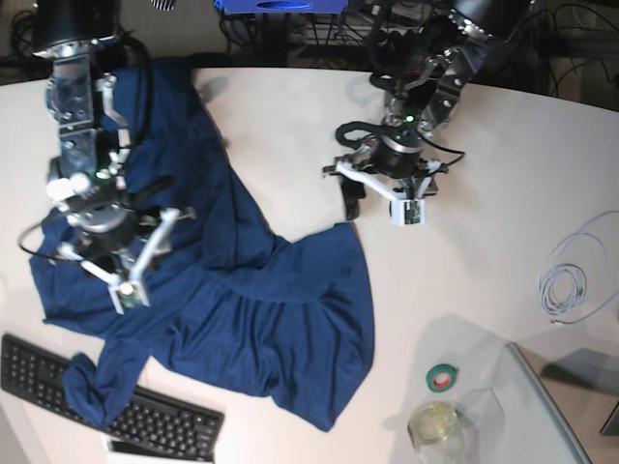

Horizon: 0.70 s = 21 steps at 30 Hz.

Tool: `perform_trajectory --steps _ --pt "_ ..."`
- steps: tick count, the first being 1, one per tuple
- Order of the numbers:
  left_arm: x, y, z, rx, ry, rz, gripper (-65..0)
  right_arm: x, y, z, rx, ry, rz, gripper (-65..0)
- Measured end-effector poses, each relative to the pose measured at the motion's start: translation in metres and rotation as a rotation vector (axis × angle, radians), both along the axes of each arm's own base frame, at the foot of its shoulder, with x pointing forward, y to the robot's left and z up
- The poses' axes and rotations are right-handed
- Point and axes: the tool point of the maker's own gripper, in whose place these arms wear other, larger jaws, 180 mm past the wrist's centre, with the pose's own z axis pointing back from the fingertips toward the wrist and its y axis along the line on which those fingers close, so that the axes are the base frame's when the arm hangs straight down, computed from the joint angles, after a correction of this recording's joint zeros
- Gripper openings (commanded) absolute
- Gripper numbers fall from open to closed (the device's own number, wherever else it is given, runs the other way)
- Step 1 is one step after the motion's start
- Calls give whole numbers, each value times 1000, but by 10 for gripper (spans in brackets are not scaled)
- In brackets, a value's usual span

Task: Layout the t-shirt on the table in an organized manner, then fold the t-shirt properly
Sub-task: 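Lower the left gripper onto the shirt hem corner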

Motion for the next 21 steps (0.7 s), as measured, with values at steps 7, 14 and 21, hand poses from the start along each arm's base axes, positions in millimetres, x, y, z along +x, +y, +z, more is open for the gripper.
perform_trajectory --steps 7,14,21 --pt "9 -28 -9 -11 21 -42 -176 -27 -16 -18 4 61 -47 -401" --pt "13 -51 -17 -47 40 -31 -178 -44 -16 -30 2 100 -47 -401" --pt "24 -9 -16 -276 70 255 -179 -50 -15 -33 5 88 -36 -401"
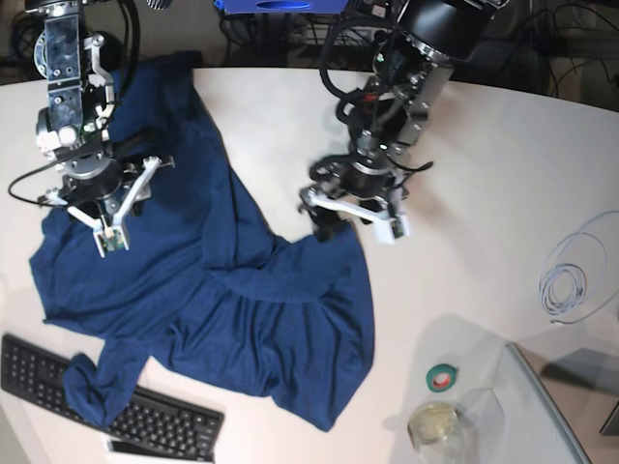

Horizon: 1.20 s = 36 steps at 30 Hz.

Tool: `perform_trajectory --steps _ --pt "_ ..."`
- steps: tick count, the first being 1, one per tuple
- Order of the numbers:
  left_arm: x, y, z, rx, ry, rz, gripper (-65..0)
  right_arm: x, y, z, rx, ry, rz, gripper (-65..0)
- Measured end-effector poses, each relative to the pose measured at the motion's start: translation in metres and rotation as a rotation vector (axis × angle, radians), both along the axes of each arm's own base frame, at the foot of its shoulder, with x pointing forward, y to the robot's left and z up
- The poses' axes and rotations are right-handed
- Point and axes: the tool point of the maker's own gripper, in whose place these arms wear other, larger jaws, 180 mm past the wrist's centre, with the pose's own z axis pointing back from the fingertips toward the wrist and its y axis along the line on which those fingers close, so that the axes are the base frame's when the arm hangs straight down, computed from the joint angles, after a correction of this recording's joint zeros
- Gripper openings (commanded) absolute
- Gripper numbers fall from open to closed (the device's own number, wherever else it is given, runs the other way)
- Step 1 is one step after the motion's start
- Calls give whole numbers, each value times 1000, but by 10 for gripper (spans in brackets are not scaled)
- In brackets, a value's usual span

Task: Layout the t-shirt on the table in an organized manner, then fold the t-shirt properly
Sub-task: 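Lower the left gripper onto the shirt hem corner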

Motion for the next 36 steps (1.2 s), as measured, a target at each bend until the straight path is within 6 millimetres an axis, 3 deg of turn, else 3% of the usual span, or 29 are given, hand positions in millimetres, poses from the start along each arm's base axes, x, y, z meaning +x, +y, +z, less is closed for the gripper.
perform_trajectory --steps 2,13,14,16,20,26,29,36 --pt "3 10 1 -54 1 48 -179 -2 0 -1 1 3 0 -401" --pt "16 0 -8 -75 -21 31 -188 -3 2 -2 3 6 5 -401" --pt "16 0 -8 -73 -28 34 -214 -4 2 -2 2 7 5 -401" --pt "17 -1 -9 -73 -20 34 -327 -4 1 -2 1 7 2 -401" --pt "8 -9 -14 -87 34 1 -650 -4 1 -2 3 6 3 -401" --pt "-3 8 -5 -68 39 -28 -650 -3 0 -2 2 4 1 -401" --pt "5 25 15 -41 8 -28 -650 -2 1 -1 3 1 3 -401" --pt "19 35 60 -21 73 30 -650 -1 2 -1 2 -1 6 -401"
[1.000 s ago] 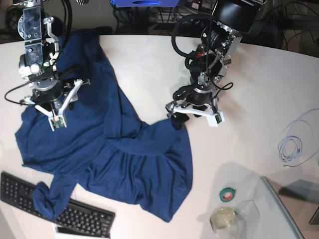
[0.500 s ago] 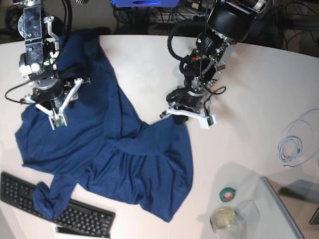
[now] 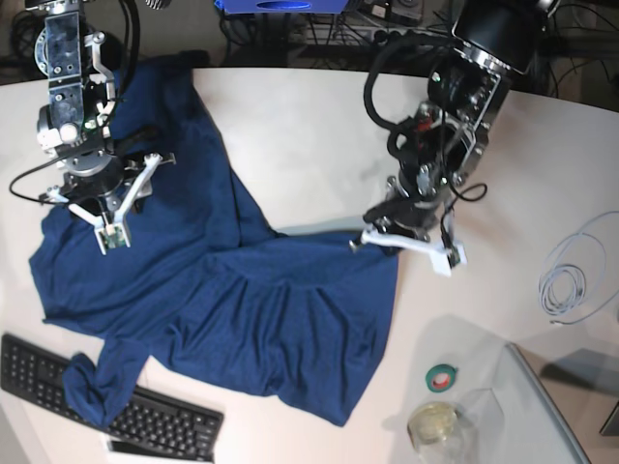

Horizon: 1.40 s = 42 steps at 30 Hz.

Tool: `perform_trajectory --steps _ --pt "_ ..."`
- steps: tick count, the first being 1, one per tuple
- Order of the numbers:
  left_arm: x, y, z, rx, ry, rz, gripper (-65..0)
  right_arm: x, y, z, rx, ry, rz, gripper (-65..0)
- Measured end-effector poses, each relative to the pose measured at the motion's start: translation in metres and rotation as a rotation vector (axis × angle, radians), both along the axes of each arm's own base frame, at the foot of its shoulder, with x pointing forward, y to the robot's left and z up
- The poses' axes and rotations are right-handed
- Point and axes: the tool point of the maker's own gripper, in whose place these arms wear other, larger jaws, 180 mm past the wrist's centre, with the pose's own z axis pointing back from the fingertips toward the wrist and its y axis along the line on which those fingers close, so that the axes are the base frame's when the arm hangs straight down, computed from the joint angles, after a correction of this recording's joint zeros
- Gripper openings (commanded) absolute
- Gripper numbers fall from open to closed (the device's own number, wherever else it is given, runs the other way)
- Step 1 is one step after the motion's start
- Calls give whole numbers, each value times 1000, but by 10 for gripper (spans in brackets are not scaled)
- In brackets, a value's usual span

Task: Layout the t-shirt on the table in an organized manner, then fold the t-shirt properly
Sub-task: 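Lower the left gripper onto the shirt hem corner, then grasp the hem corner with the left gripper and pull it outward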

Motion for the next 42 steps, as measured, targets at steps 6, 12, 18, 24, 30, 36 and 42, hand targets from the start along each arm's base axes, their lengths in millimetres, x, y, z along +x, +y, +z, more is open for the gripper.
perform_trajectory --steps 6,12,18,24,30,36,42 --pt "61 -26 15 -59 68 -1 -650 -1 1 -1 2 6 0 -401" --pt "75 -48 -33 -64 265 36 -650 -2 0 -2 1 10 0 -401" --pt "110 -60 -25 -44 298 64 -650 -3 0 -3 0 13 0 -401" --pt "110 -82 -21 -84 301 32 -285 -3 0 -3 0 12 0 -401" --pt "119 -65 12 -93 161 21 -46 -3 1 -3 1 11 0 -401" --pt "115 -6 41 35 13 7 -71 -5 3 -5 9 17 -2 -401" --pt "76 62 7 384 48 -41 -74 -5 4 -5 11 17 -3 -401"
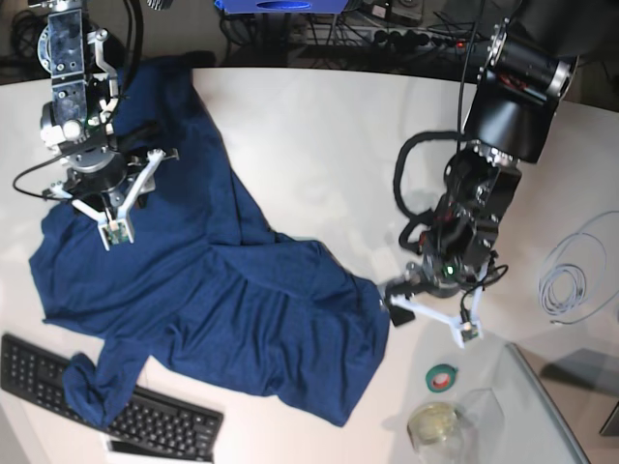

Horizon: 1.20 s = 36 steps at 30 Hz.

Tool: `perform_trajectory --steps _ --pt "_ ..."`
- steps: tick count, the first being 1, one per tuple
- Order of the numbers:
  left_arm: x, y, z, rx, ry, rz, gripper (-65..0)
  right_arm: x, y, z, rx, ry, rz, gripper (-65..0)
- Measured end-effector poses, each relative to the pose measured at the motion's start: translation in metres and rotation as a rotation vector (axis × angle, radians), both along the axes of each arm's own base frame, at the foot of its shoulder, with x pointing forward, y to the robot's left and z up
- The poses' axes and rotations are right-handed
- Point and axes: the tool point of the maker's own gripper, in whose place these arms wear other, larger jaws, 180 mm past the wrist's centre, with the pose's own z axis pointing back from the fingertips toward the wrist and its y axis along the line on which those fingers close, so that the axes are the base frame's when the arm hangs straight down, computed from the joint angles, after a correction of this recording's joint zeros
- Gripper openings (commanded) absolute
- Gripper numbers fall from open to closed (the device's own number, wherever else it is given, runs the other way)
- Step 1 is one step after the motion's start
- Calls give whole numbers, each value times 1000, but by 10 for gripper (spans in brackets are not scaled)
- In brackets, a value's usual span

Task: Layout the t-shirt on the table in an organized manner, then fold the t-shirt properly
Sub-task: 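Grasp the hem corner with the left gripper and pull it outward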

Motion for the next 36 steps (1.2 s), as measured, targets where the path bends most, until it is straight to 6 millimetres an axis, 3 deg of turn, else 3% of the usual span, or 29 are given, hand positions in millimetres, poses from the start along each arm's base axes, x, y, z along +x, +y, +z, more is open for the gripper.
perform_trajectory --steps 2,5,9,11,14,19,22,27,28,33,36 --pt "-4 -8 -4 87 -15 -146 -92 0 4 -1 11 0 -3 -401" --pt "-14 -21 -14 183 -8 -288 -178 0 14 -2 43 1 -10 -401" --pt "-15 -35 -16 210 -7 -321 -245 -1 22 -2 65 0 -15 -401" --pt "-8 -45 -12 206 -32 -330 -245 0 24 -2 70 0 -17 -401" --pt "4 -44 -11 227 -79 -327 -245 0 24 -2 71 -1 -17 -401" --pt "-1 -37 -29 233 -57 -303 -245 -5 24 -5 71 10 -17 -401" --pt "0 -47 -28 225 -68 -323 -242 -6 22 -5 65 11 -15 -401" --pt "1 -70 -26 178 -82 -327 -54 -6 21 -5 65 11 -15 -401" --pt "1 -71 -26 179 -82 -330 -46 -6 21 -5 64 11 -15 -401" --pt "3 -67 -25 181 -88 -321 -112 -6 21 -5 63 10 -15 -401" --pt "10 -78 -21 168 -97 -323 -138 -4 21 -4 63 6 -14 -401"
